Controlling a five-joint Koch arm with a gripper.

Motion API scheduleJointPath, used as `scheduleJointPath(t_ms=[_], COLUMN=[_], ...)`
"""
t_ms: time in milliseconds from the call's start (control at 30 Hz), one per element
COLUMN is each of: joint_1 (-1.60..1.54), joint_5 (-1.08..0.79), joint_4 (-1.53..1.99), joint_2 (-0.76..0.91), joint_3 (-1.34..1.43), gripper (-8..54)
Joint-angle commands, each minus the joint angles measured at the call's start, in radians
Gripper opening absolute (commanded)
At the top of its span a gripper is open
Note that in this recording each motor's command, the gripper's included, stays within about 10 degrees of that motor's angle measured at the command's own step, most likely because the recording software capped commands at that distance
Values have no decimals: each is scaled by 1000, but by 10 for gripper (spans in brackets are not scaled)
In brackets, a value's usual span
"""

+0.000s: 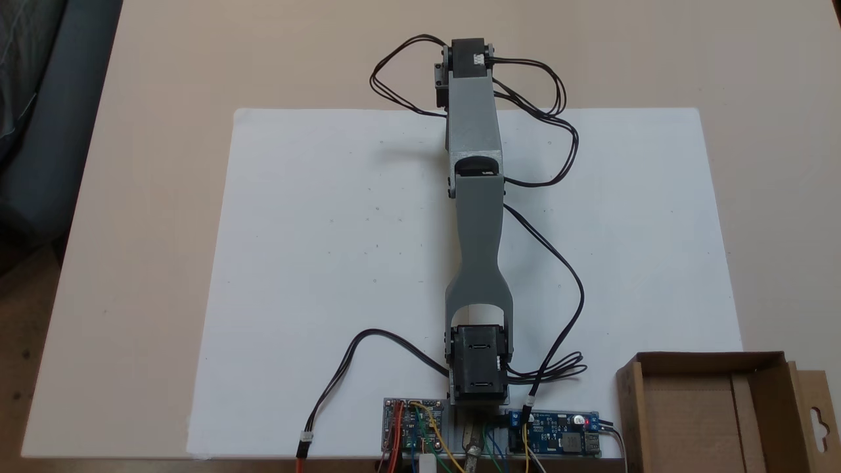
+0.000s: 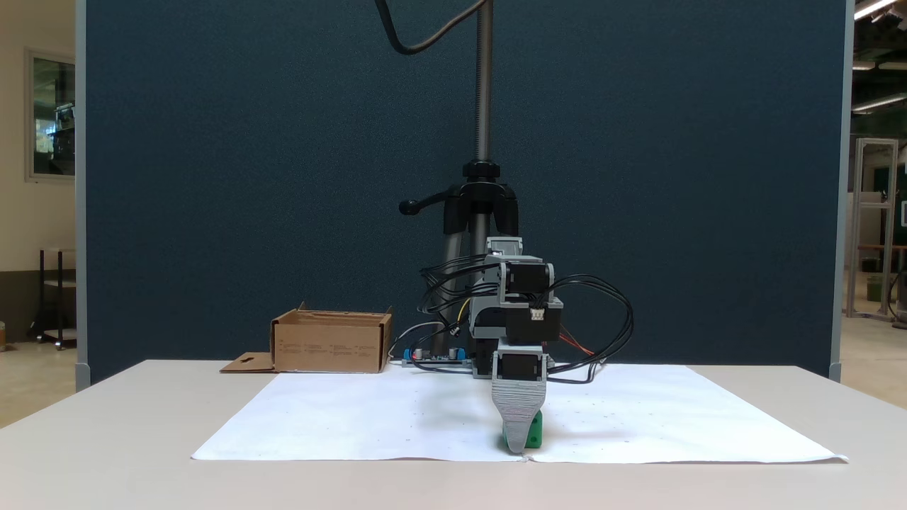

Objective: Grasp a green dice and put it in the bin.

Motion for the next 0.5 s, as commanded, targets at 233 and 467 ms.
scheduleJointPath(t_ms=[233,467], joint_1=[-18,-15], joint_5=[43,43], joint_4=[-14,-12], joint_2=[18,18], joint_3=[-3,-3], gripper=[196,120])
